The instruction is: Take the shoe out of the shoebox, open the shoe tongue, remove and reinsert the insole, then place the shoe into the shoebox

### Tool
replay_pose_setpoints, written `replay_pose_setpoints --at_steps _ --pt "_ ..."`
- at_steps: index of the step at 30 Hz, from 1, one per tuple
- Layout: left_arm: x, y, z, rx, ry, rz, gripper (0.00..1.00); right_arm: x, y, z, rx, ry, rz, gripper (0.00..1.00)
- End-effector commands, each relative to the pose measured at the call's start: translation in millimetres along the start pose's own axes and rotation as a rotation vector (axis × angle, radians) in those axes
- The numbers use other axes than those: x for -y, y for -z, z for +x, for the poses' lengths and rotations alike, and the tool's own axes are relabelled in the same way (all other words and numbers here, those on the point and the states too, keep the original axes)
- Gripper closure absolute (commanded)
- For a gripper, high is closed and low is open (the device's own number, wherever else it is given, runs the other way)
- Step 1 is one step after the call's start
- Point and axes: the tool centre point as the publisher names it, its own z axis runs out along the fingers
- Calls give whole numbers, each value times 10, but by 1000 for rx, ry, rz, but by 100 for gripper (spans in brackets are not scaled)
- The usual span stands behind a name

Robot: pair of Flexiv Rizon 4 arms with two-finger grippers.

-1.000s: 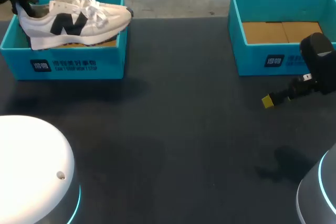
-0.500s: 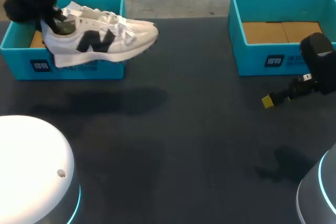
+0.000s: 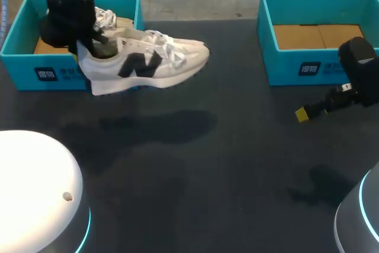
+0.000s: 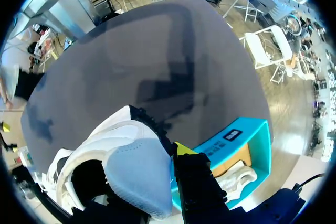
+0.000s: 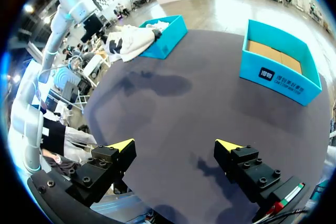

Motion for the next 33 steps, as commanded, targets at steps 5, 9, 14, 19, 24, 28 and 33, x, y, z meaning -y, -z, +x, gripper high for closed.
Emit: replay_pose_setpoints --at_steps 5,9,14,19,24,28,33 --pt "108 68 -441 -33 0 -11 100 23 0 2 1 -1 -3 0" --pt "106 95 -626 -33 -2 -11 100 23 0 2 1 -1 -3 0" --pt "63 99 -799 -36 -9 -13 100 23 0 2 1 -1 -3 0" --pt "33 71 -926 -40 -10 -10 100 23 0 2 1 -1 -3 0" --pt "-19 -12 -1015 -35 -16 -24 100 23 0 2 1 -1 -3 0" --pt "-61 -166 -1083 -51 -37 -67 100 23 0 2 1 -1 -3 0" --pt "-119 -385 -1139 -37 -78 -77 100 23 0 2 1 -1 -3 0"
